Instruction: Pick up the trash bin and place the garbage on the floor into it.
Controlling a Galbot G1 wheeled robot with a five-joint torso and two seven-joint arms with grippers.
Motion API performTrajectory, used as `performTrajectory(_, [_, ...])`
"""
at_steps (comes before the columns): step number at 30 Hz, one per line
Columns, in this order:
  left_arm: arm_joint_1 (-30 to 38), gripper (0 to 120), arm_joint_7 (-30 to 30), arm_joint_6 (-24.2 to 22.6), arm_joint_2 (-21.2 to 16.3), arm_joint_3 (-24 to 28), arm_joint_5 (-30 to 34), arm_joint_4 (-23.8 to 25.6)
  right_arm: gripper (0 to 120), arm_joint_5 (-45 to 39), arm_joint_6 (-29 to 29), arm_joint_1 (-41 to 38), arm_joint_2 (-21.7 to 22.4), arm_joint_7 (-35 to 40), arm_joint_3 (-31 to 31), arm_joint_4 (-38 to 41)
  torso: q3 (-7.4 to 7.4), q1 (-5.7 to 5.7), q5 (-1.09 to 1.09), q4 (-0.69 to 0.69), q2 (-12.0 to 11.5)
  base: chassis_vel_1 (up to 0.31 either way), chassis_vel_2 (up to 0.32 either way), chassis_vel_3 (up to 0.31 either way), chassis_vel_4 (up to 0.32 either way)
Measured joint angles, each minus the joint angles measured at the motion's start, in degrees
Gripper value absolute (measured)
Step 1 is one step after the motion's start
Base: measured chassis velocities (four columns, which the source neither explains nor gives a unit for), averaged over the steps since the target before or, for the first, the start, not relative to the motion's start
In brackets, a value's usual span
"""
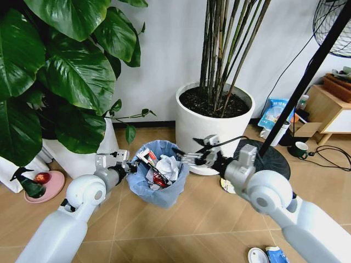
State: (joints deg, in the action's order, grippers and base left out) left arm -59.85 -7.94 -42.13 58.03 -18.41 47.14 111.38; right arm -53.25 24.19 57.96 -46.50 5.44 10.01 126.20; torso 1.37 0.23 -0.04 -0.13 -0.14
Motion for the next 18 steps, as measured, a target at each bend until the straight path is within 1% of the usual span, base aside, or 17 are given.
performTrajectory(2, [0.0, 0, 0.0, 0.0, 0.0, 0.0, 0.0, 0.0, 100, 0.0, 0.1, 0.2, 0.1, 0.5, 0.3, 0.1, 0.00, 0.00, 0.00, 0.00, 0.0, 0.000, 0.000, 0.000, 0.000])
performTrajectory(3, [-0.3, 0, 0.1, 0.0, 0.0, -0.5, -0.2, 0.0, 100, -0.1, 0.4, 1.5, 0.6, 1.8, 2.2, 0.1, 0.00, 0.00, 0.00, 0.00, 0.0, 0.000, 0.000, 0.000, 0.000])
performTrajectory(5, [-0.9, 0, 0.1, 0.0, -0.1, -1.2, -0.3, 0.3, 100, 0.4, 0.4, 3.0, 0.9, 1.2, 4.6, -0.5, 0.00, 0.00, -0.01, 0.00, 0.0, 0.000, 0.000, 0.000, 0.000])
performTrajectory(6, [-0.9, 0, 0.1, 0.0, -0.1, -1.2, -0.3, 0.3, 100, 0.4, 0.4, 3.0, 0.9, 1.2, 4.6, -0.5, 0.00, 0.00, -0.01, 0.00, 0.0, 0.000, 0.000, 0.000, 0.000])
performTrajectory(8, [-1.5, 0, 0.0, 0.0, -0.5, -1.8, -0.3, 1.0, 100, 0.6, 0.1, 6.2, 1.6, -0.5, 8.9, -0.8, 0.00, 0.00, 0.02, 0.03, 0.0, 0.000, 0.000, 0.000, 0.000])
performTrajectory(9, [-1.5, 0, 0.0, 0.0, -0.6, -1.8, -0.3, 1.1, 100, 0.8, 0.0, 8.1, 1.9, -1.2, 11.0, -0.7, 0.00, 0.00, 0.01, 0.01, 0.0, 0.000, 0.000, 0.000, 0.000])
performTrajectory(10, [-1.5, 0, 0.0, 0.0, -0.6, -1.8, -0.3, 1.1, 100, 0.8, 0.0, 8.1, 1.9, -1.2, 11.0, -0.7, 0.00, 0.00, 0.01, 0.01, 0.0, 0.000, 0.000, 0.000, 0.000])
performTrajectory(12, [-1.5, 0, 0.0, 0.0, -0.7, -1.9, -0.1, 1.1, 100, 0.6, -0.2, 14.3, 2.8, -2.2, 16.4, 1.0, 0.00, 0.00, -0.01, -0.01, 0.0, 0.000, 0.000, 0.000, 0.000])
performTrajectory(13, [-1.5, 0, 0.0, 0.0, -0.7, -1.9, -0.1, 1.1, 100, 0.6, -0.2, 16.3, 2.9, -2.3, 18.0, 1.4, -0.01, 0.00, -0.01, -0.01, 0.0, 0.000, 0.000, 0.000, 0.000])
performTrajectory(15, [-1.5, 0, 0.0, 0.0, -0.8, -1.9, -0.1, 1.1, 100, 0.6, -0.2, 17.7, 2.9, -2.3, 19.0, 1.6, 0.00, 0.00, -0.02, -0.02, 0.0, 0.000, 0.000, 0.000, 0.000])
performTrajectory(17, [-1.5, 0, 0.1, 0.0, -0.8, -1.9, -0.1, 1.1, 100, 0.9, -0.2, 20.3, 2.7, -2.4, 21.5, 1.6, -0.01, 0.00, 0.00, 0.00, 0.0, 0.000, 0.000, 0.000, 0.000])
performTrajectory(18, [-1.5, 0, 0.3, 0.0, -0.9, -1.9, -0.1, 1.1, 100, 1.6, -0.5, 22.8, 2.1, -2.6, 24.0, 0.6, -0.01, -0.01, -0.03, 0.01, 0.0, 0.000, 0.000, 0.000, 0.000])
